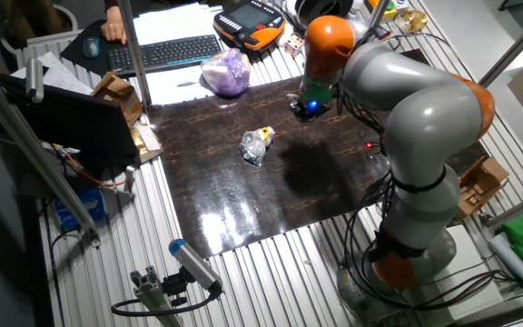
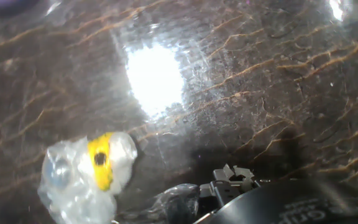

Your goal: Pick up a bag of things

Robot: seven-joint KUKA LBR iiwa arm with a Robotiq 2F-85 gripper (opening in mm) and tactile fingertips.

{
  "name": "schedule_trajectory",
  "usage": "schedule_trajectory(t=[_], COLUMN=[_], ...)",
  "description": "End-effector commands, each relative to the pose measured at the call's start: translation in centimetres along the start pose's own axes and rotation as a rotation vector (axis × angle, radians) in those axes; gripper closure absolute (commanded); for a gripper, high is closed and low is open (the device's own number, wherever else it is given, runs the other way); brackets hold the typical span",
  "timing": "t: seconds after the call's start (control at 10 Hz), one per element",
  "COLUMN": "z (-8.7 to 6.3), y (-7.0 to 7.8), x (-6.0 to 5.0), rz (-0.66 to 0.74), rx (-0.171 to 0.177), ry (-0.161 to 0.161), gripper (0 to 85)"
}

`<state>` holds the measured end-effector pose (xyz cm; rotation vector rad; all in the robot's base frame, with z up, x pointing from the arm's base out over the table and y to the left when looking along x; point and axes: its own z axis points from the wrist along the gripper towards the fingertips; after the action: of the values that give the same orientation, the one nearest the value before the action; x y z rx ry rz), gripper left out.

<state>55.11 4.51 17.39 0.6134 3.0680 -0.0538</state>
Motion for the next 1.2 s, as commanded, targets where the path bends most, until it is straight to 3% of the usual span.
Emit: schedule_trajectory(t=[0.0,0.2,0.4,0.6,0.9,1.1], z=[0.2,0.4,1.0,1.4,2.6,3.6], y=[0.1,0.7,1.4,1.8,2.3,3.4], x=[0.0,-0.2,-0.6,-0.8,-1.1,-0.5], rz=[0.031,0.102,0.163,0.266,0.28,0.304], rx=[-0.002,-0.006,0.016,-0.024,-0.038,-0.046], ry=[0.003,0.003,-0.017,0.022,0.022,0.023], gripper=[84.3,84.3,84.3,84.3,84.3,84.3])
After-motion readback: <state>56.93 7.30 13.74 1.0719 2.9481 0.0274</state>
